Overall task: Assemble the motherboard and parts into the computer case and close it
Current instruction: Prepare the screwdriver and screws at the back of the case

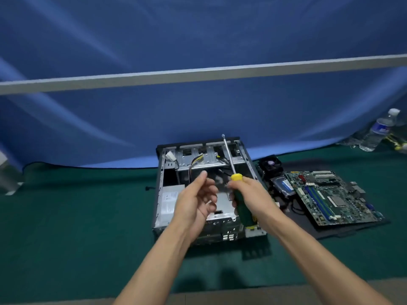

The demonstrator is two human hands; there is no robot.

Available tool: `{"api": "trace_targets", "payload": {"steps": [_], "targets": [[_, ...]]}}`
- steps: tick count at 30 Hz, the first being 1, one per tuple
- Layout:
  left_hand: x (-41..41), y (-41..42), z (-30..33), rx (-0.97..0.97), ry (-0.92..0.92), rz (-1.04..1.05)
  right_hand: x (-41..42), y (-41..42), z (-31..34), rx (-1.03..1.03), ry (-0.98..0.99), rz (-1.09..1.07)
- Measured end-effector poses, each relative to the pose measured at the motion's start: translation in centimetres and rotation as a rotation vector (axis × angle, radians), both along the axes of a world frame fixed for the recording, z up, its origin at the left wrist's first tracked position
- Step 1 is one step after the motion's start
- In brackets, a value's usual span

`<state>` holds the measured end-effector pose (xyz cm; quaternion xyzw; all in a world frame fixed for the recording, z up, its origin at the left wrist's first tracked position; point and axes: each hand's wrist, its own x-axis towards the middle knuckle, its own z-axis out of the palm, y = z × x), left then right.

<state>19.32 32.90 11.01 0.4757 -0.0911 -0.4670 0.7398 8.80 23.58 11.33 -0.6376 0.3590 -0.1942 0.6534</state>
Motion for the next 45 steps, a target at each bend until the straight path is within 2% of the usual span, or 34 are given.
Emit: {"api": "trace_targets", "payload": {"steps": [4,7,11,14,18,22,31,38,42,45], "targets": [[2.0,5.9,-0.6,-0.058,0.203,0.152,-0.7,4.9,0.5,-0.339,0.076,0.104],[3.1,9.1,-0.6,-0.121,0.295,0.213,-1.5,7.8,0.5,-0.619,0.231,0.16],[3.5,10.9,-0.3,-0.123,0.381,0.268,-2.0,9.2,0.4,-0.697,0.356,0.202],[3.1,11.8,-0.1,-0.108,0.378,0.278,-2.4,9.8,-0.3,-0.757,0.386,0.248],[1.0,11.6,-0.5,-0.072,0.322,0.37,-3.6,9.6,-1.7,-0.692,0.337,0.283],[-1.0,11.4,-1.0,-0.036,0.28,0.316,-5.4,9.9,-3.1,-0.581,0.275,0.286],[-3.4,12.3,-3.3,0.033,0.162,0.366,-7.2,11.1,-4.2,-0.475,0.337,0.323],[-2.7,14.3,-6.2,0.101,0.217,0.404,-5.9,13.7,-5.5,-0.288,0.407,0.372],[-1.5,14.8,-8.3,0.141,0.269,0.416,-4.9,14.8,-7.5,-0.128,0.409,0.291],[-0.3,14.6,-10.7,0.195,0.328,0.373,-4.5,15.6,-9.7,-0.096,0.423,0.228]]}}
